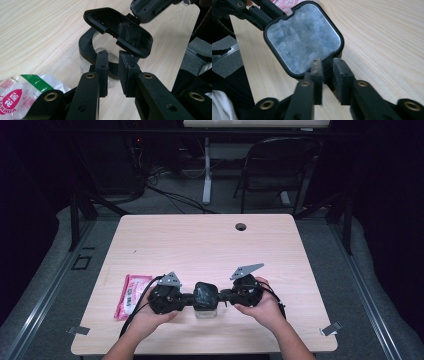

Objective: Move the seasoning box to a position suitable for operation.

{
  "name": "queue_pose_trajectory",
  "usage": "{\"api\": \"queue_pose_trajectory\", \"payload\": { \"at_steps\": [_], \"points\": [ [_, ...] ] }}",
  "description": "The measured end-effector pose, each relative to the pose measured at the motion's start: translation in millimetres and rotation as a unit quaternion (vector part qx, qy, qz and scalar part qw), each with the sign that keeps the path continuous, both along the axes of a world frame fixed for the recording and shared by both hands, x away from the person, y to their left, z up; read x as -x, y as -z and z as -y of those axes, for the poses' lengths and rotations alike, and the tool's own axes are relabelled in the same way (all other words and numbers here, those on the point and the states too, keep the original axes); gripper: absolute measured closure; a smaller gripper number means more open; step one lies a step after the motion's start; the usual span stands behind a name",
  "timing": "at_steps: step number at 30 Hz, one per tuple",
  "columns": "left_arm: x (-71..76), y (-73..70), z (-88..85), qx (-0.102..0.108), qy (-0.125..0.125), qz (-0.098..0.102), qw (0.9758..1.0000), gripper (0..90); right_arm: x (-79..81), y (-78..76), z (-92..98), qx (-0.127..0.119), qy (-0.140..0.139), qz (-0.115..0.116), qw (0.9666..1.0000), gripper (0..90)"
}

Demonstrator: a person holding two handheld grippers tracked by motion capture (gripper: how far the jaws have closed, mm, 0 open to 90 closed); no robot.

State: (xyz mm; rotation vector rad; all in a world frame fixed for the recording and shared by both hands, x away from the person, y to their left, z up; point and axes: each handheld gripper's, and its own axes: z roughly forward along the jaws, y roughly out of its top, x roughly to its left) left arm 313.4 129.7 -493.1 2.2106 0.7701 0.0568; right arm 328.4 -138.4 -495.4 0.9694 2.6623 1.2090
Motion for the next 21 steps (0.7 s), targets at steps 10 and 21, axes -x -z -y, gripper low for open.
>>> {"api": "queue_pose_trajectory", "payload": {
  "at_steps": [10, 21],
  "points": [
    [0.2, -4.8, 0.9, 0.008, -0.003, 0.004, 1.0000, 73.5, 7.7, -7.2, -6.6, -0.008, -0.018, 0.007, 0.9998, 48.2],
    [1.8, -9.8, 4.4, 0.007, -0.008, 0.012, 0.9999, 62.1, 25.2, -18.5, -21.3, 0.033, -0.034, 0.057, 0.9972, 40.9]
  ]
}}
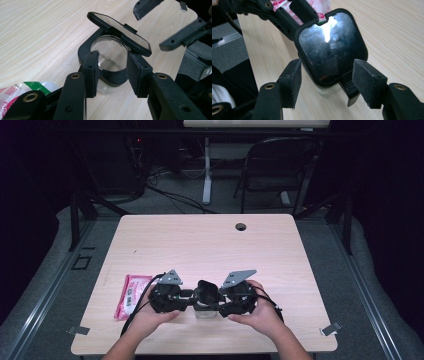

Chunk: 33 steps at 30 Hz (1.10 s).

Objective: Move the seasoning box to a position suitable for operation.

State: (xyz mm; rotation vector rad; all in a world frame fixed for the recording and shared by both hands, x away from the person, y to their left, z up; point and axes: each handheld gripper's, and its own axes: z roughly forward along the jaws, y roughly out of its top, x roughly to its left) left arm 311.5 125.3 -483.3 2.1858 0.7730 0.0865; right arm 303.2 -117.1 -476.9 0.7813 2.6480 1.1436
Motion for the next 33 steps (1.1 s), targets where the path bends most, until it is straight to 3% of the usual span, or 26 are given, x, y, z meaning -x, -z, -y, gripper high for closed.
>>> {"api": "queue_pose_trajectory", "payload": {
  "at_steps": [5, 9, 12, 16, 24, 33],
  "points": [
    [-0.9, -1.4, 0.7, 0.000, -0.002, 0.002, 1.0000, 60.9, 8.2, -2.6, -8.3, 0.015, 0.004, 0.013, 0.9998, 40.5],
    [-1.6, -1.8, 3.3, -0.001, -0.003, 0.004, 1.0000, 60.7, 11.9, -0.6, -12.6, 0.021, 0.025, 0.032, 0.9989, 39.2],
    [-2.2, -1.7, 5.5, 0.001, 0.001, 0.003, 1.0000, 60.6, 12.8, 2.6, -14.4, 0.024, 0.031, 0.025, 0.9989, 38.9],
    [-2.6, -0.5, 7.7, -0.006, 0.004, 0.007, 0.9999, 59.8, 12.7, 6.5, -16.6, 0.025, 0.049, 0.033, 0.9979, 39.0],
    [-5.9, 1.3, 5.6, -0.007, 0.001, 0.007, 1.0000, 58.1, 9.0, 6.4, -11.1, 0.004, 0.056, 0.012, 0.9984, 39.4],
    [-13.5, 15.6, 8.7, -0.035, -0.012, 0.009, 0.9993, 55.6, 9.1, 5.7, -4.9, -0.010, 0.064, 0.003, 0.9979, 39.2]
  ]
}}
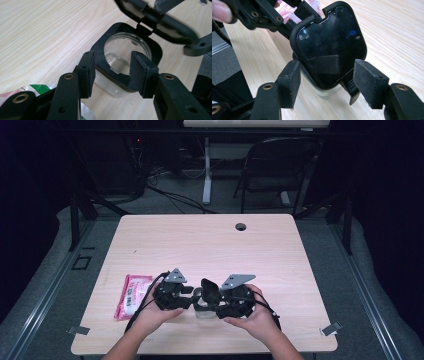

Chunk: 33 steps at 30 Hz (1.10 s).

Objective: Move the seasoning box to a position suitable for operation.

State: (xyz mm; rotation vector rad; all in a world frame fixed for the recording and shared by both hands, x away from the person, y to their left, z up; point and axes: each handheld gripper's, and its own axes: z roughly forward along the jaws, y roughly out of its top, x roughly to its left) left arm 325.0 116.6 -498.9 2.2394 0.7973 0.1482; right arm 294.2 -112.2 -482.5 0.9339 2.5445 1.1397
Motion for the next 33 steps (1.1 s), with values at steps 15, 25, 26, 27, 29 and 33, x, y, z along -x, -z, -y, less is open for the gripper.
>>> {"api": "queue_pose_trajectory", "payload": {
  "at_steps": [15, 25, 26, 27, 29, 33],
  "points": [
    [-2.1, 3.1, 3.4, -0.004, 0.010, 0.002, 0.9999, 59.0, -0.9, -0.1, 8.2, -0.012, 0.013, -0.003, 0.9998, 39.2],
    [-3.3, 3.0, 2.8, -0.002, 0.007, 0.003, 1.0000, 62.0, -2.0, -3.9, 20.0, -0.023, 0.020, -0.011, 0.9995, 38.2],
    [-3.3, 3.0, 2.8, -0.002, 0.008, 0.003, 1.0000, 62.0, -2.0, -4.2, 21.2, -0.026, 0.023, -0.013, 0.9993, 38.1],
    [-3.4, 2.9, 2.9, -0.002, 0.008, 0.003, 1.0000, 62.0, -2.2, -4.4, 22.6, -0.029, 0.024, -0.014, 0.9992, 38.1],
    [-4.1, 2.8, 2.9, -0.003, 0.012, 0.003, 0.9999, 62.0, -1.9, -5.4, 25.9, -0.029, 0.026, -0.015, 0.9991, 38.1],
    [-5.1, 2.2, 4.2, -0.008, 0.014, 0.004, 0.9999, 62.2, -1.5, -7.2, 36.1, -0.031, 0.034, -0.016, 0.9988, 38.0]
  ]
}}
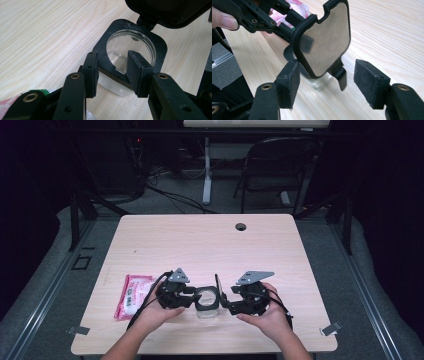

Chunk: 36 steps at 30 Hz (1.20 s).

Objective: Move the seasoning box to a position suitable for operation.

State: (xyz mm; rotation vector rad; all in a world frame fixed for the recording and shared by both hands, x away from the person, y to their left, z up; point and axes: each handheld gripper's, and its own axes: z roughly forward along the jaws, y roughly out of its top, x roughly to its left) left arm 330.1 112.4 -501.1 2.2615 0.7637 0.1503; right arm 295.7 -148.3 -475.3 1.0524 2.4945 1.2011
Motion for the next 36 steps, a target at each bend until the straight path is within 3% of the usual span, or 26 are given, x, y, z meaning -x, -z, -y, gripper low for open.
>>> {"api": "queue_pose_trajectory", "payload": {
  "at_steps": [6, 13, 26, 36],
  "points": [
    [-1.2, 0.1, -0.2, 0.003, 0.003, -0.005, 1.0000, 62.2, -3.6, 0.8, 14.6, -0.006, 0.004, -0.026, 0.9996, 37.3],
    [-1.1, 0.3, -0.7, 0.004, 0.003, -0.004, 1.0000, 62.2, -4.3, 6.2, 10.3, 0.006, -0.011, -0.039, 0.9992, 38.4],
    [-0.4, 1.7, -1.6, 0.011, 0.000, -0.002, 0.9999, 62.2, -4.2, 17.6, -8.8, 0.014, -0.008, -0.035, 0.9993, 42.6],
    [0.2, 2.3, -2.1, 0.014, -0.002, -0.002, 0.9999, 62.2, -4.7, 18.4, -10.5, 0.009, 0.003, -0.028, 0.9996, 53.4]
  ]
}}
